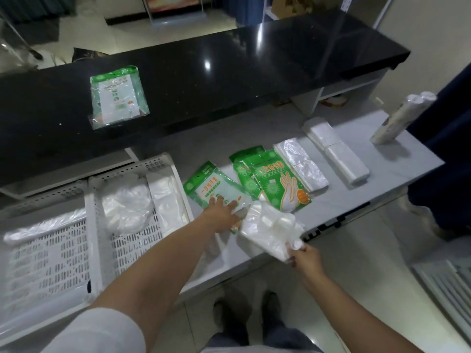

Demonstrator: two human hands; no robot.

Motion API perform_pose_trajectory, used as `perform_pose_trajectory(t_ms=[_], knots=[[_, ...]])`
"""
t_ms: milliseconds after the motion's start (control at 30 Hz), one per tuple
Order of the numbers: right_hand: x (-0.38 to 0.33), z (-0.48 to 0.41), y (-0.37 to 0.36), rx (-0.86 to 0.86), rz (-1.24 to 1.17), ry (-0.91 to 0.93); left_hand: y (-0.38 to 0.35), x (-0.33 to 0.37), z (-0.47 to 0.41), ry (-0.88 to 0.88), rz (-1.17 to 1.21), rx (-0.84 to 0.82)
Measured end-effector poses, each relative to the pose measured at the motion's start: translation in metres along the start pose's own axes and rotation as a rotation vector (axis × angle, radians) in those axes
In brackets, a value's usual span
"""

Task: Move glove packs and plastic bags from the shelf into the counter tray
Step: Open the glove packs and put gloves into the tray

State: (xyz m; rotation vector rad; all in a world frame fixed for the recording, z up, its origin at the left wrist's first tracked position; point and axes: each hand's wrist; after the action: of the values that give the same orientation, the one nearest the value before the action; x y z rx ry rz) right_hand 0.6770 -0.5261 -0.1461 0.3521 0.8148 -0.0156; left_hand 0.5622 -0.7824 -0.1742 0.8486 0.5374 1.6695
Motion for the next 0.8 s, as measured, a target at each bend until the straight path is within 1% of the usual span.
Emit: perform_pose_trajectory(t_ms=[67,200,267,333,400,433,500,567,600,667,700,800], knots=[[-0.004,0.006,0.010,0.024,-0.030,0.017,0.009,0.005,0.019,-0.020,-0.023,0.027],[-0.019,0.012,0.024,0.027,-0.105,0.084,0.014,0.012,0.048,-0.051,-0.051,0.026],[-0.027,0.011,0.024,-0.008,-0.137,0.094,0.019,0.023,0.069,-0.058,0.039,0.072],[-0.039,0.014,0.019,-0.056,-0.168,0.094,0.022,0.036,0.088,-0.036,0.277,0.198],[-0.053,0.020,0.009,-0.106,-0.189,0.106,0.023,0.046,0.106,0.027,0.612,0.322],[-0.059,0.022,0.002,-0.115,-0.187,0.112,0.022,0.049,0.114,0.046,0.774,0.359],[-0.068,0.027,-0.014,-0.140,-0.153,0.120,0.018,0.052,0.131,0.051,1.114,0.384],[-0.075,0.036,-0.034,-0.209,-0.142,0.138,0.014,0.054,0.147,0.050,1.467,0.392],[-0.078,0.041,-0.046,-0.254,-0.151,0.144,0.012,0.054,0.152,0.052,1.590,0.440],[-0.080,0.055,-0.069,-0.336,-0.139,0.148,0.008,0.048,0.162,0.073,1.760,0.583],[-0.080,0.063,-0.079,-0.363,-0.117,0.152,0.006,0.042,0.165,0.097,1.795,0.658],[-0.077,0.091,-0.104,-0.431,-0.030,0.188,0.002,0.017,0.176,0.217,1.792,0.827]])
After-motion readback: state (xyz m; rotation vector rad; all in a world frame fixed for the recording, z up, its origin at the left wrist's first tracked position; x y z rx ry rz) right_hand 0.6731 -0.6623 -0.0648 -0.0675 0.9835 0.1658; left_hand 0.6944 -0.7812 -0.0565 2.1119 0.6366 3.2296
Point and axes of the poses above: each hand's wrist, its own z-axis away from the middle knuckle, its own y-axis out of the back of the hand, x = y × z, and after that the axes turned 11 degrees about z, right-handed
